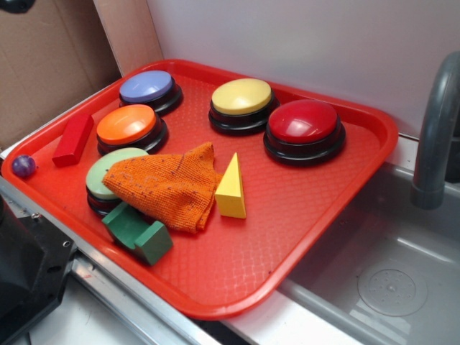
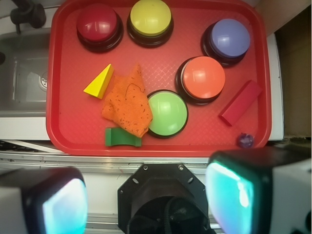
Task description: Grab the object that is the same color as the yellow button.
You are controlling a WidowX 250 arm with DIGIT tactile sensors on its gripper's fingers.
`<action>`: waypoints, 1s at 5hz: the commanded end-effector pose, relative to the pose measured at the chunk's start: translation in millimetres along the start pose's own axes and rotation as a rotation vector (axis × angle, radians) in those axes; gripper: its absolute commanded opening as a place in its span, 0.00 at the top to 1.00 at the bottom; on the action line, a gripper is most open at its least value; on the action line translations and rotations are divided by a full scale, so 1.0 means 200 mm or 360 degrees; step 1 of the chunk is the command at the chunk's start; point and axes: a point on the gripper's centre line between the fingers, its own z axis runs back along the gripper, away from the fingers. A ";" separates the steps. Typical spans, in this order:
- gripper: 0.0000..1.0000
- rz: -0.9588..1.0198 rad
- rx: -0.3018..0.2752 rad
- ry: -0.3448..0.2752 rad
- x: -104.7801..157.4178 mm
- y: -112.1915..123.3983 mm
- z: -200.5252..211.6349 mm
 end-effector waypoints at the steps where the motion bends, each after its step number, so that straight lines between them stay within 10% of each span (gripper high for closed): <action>1: 0.00 0.0000 0.0000 0.0000 0.00 0.00 0.00; 5: 0.00 0.0589 0.0053 -0.0094 0.34 -0.21 -0.49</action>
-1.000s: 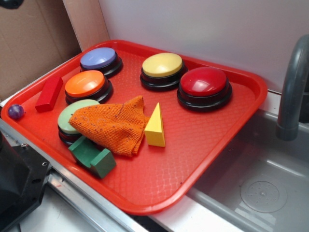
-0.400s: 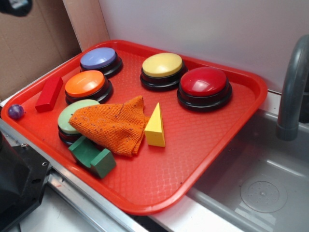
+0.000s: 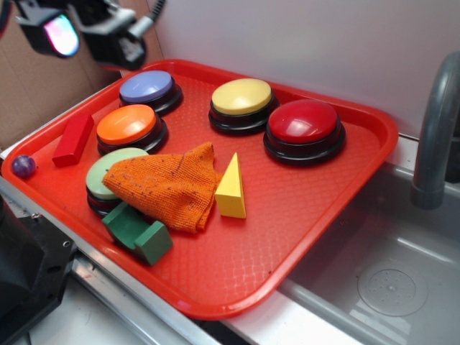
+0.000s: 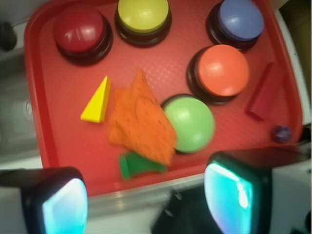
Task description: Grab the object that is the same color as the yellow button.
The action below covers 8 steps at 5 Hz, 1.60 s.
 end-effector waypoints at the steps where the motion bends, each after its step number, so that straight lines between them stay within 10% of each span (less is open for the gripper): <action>1: 0.00 0.0222 -0.0002 -0.0086 0.19 -0.13 -0.23; 6: 0.00 0.0181 -0.0101 0.0081 0.23 -0.31 -0.67; 7: 1.00 0.0250 -0.0038 0.0005 0.24 -0.31 -0.69; 8: 1.00 0.0248 0.0016 -0.0016 0.24 -0.31 -0.70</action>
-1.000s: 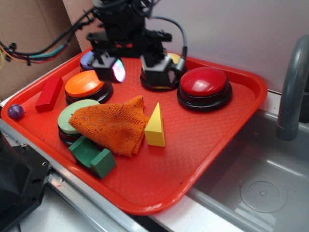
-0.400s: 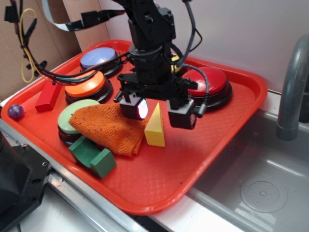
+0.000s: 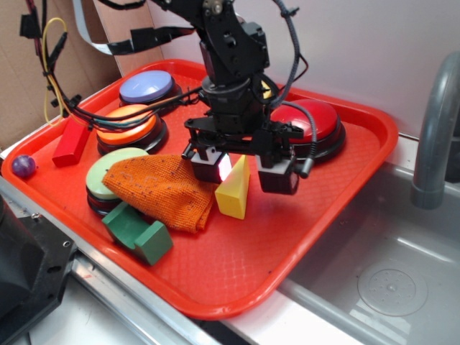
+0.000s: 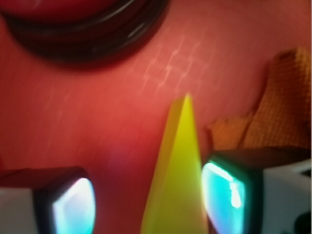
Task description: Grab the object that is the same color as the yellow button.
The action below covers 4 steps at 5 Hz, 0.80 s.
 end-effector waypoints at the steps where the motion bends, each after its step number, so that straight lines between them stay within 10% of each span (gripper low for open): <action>1: 1.00 -0.0033 0.0042 -0.0070 0.01 -0.02 0.04; 4: 1.00 -0.0276 0.0097 -0.0073 0.06 0.02 0.38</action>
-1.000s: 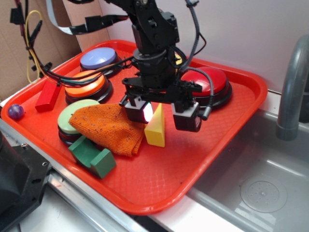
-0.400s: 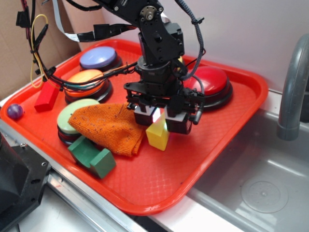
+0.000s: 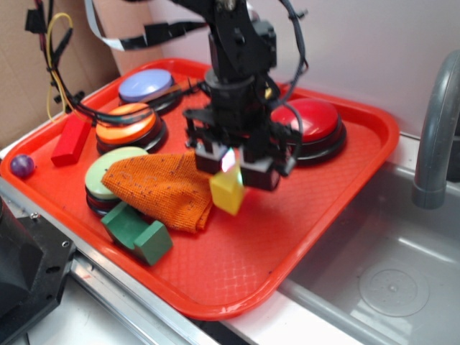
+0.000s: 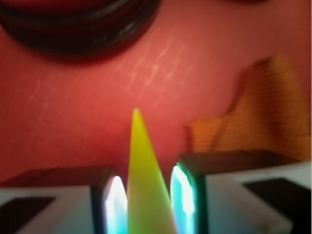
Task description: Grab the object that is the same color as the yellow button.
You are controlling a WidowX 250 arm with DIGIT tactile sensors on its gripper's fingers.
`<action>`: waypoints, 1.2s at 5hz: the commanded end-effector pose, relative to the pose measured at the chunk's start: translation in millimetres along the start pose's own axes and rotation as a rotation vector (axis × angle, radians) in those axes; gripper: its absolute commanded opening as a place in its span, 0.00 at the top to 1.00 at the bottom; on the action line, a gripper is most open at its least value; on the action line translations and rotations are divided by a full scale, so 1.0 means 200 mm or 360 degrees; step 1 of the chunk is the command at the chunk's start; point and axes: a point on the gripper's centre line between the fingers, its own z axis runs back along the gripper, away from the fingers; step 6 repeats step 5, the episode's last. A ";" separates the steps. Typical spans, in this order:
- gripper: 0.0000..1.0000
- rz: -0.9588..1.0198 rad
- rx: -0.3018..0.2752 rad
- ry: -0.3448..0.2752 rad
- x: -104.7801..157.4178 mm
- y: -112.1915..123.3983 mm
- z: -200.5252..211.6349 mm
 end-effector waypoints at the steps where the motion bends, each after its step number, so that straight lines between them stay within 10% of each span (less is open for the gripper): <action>1: 1.00 -0.0152 -0.0134 -0.0080 0.03 0.14 0.43; 4: 1.00 0.0198 -0.0248 -0.0272 -0.05 0.53 0.70; 6: 1.00 0.0286 -0.0212 -0.0265 -0.05 0.60 0.72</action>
